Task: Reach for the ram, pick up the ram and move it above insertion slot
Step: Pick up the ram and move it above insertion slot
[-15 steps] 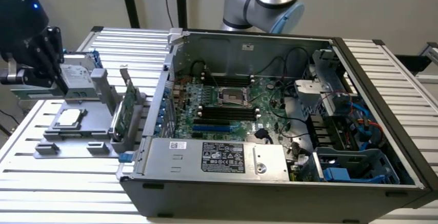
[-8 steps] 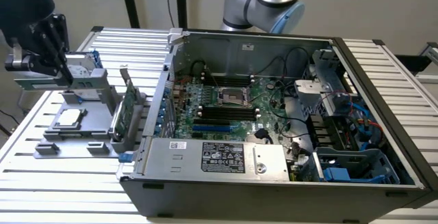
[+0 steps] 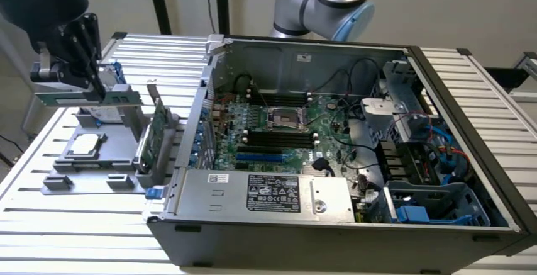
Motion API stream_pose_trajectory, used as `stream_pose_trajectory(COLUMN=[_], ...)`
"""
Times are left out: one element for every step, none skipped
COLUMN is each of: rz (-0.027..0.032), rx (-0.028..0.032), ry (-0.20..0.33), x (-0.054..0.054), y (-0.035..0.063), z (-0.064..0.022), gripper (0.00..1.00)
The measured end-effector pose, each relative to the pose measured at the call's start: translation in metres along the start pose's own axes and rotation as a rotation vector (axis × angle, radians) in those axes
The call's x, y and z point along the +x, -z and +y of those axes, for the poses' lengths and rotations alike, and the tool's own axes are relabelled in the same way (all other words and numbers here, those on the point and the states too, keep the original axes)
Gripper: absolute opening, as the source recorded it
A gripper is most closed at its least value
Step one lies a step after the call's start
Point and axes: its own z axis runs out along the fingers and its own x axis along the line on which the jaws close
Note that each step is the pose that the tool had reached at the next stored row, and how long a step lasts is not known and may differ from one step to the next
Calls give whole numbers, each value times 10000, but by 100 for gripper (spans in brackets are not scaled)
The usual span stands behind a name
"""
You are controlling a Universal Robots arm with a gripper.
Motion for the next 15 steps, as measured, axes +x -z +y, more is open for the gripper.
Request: stream_pose_trajectory(rz=[-6,-13,-19,-26,-33,-39,-46,-52,-59,-65,-72,-79,-85,-90,-94], rx=[-1,0,0,0,-1,-1,-1,-1,0,0,0,1,2,2,2], ry=[0,0,0,0,0,0,1,1,1,1,2,2,2,2,3], x=[-5,-9,-14,-19,-23,-28,-33,-37,-42,-46,-51,-56,-61,-66,-71], y=[3,5,8,10,13,15,18,20,23,25,29,33,38,44,52], z=[-27,-54,-80,-109,-136,-164,-190,-218,-244,-271,-299,-325,-351,-376,-397], gripper=[13,13,13,13,13,13,13,13,13,13,13,13,13,13,13])
